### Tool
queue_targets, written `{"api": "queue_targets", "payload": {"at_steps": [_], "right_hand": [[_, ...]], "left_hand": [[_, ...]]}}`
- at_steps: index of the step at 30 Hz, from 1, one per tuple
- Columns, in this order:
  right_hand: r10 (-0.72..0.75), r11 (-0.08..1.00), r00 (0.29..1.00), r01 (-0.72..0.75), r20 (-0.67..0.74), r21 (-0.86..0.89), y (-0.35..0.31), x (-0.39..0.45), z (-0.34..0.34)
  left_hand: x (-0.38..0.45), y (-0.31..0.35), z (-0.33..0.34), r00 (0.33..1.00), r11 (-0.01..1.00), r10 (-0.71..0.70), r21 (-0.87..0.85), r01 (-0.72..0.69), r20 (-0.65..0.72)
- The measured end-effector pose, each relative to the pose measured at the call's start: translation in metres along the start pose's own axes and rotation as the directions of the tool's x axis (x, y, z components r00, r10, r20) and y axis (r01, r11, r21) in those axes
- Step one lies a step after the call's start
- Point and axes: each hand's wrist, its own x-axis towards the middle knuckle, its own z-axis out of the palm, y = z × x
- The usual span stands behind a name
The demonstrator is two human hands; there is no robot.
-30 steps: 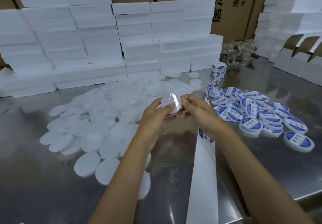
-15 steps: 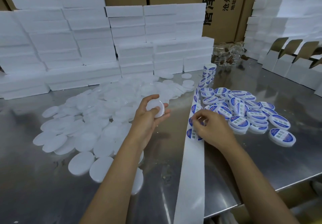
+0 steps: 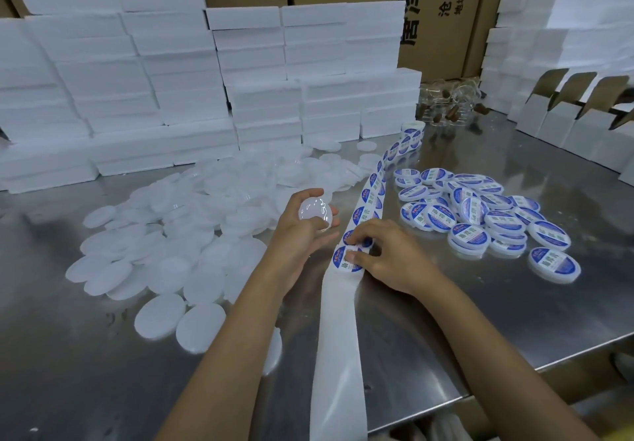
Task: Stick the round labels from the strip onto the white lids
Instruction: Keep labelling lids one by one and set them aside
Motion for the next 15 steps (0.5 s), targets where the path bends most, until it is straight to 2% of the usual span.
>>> {"api": "queue_targets", "payload": {"at_steps": [6, 12, 15], "right_hand": [[-0.005, 0.998, 1.0, 0.005, 0.005, 0.056, -0.007, -0.002, 0.005], [-0.074, 0.987, 0.99, 0.089, -0.119, 0.132, -0.017, -0.006, 0.005], [-0.033, 0.949, 0.983, 0.087, -0.179, 0.304, -0.025, -0.004, 0.004]], "left_hand": [[0.0, 0.0, 0.002, 0.999, 1.0, -0.005, -0.013, 0.005, 0.04], [0.001, -0.002, 0.002, 0.998, 0.999, -0.005, 0.041, 0.002, 0.059], [0.002, -0.001, 0.003, 0.997, 0.995, -0.003, 0.099, -0.005, 0.075]]}}
